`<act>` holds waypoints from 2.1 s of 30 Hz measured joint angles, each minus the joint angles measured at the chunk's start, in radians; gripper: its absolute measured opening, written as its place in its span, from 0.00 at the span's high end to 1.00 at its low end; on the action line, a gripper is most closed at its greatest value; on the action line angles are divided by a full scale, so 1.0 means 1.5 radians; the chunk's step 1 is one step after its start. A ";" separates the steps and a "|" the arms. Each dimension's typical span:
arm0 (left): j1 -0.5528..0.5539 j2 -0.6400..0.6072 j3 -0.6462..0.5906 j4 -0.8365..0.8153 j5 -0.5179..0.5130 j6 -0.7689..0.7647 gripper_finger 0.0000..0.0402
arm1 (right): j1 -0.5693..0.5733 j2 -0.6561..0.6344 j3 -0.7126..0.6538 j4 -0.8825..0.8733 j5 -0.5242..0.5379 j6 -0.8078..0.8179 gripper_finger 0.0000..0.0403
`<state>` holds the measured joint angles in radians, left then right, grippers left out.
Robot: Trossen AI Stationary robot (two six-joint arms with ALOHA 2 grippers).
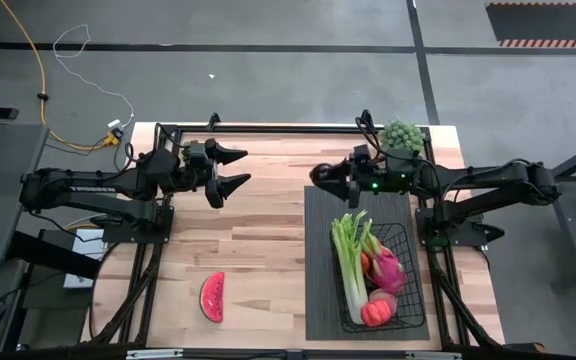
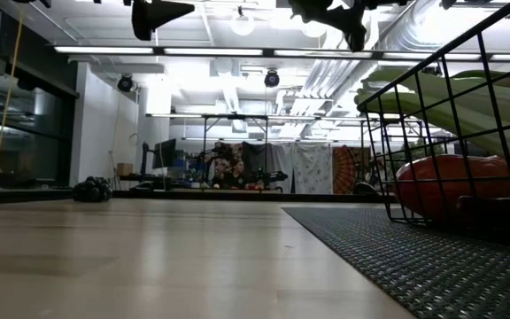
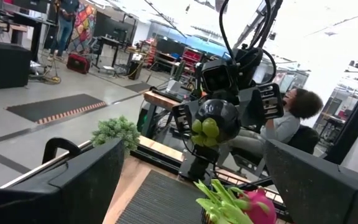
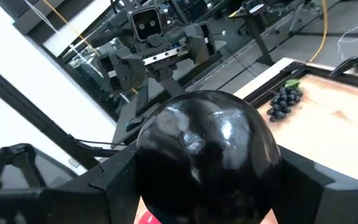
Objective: Build produce basket
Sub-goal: Put the plum into the black wire basket
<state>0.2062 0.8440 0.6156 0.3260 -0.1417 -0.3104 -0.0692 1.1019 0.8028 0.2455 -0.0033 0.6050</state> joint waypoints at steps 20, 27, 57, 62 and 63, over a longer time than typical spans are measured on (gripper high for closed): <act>0.000 0.000 0.000 0.000 0.002 0.000 0.07 | 0.232 0.006 0.205 -0.582 -0.080 0.199 0.35; 0.000 0.000 0.000 0.000 0.002 0.000 0.07 | 0.375 0.040 0.205 -0.676 -0.028 0.371 0.35; 0.001 0.000 0.000 -0.001 0.000 0.000 0.07 | 0.504 0.230 0.205 -0.765 -0.038 0.536 0.34; 0.001 0.000 0.000 -0.005 0.000 0.000 0.07 | 0.503 0.230 0.205 -0.771 -0.035 0.526 0.34; 0.001 0.000 0.000 -0.006 0.000 0.000 0.07 | 0.503 0.230 0.205 -0.771 -0.036 0.522 0.34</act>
<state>0.2070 0.8440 0.6155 0.3172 -0.1413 -0.3107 0.6853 1.4464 1.1103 -0.9118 -0.0576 1.3881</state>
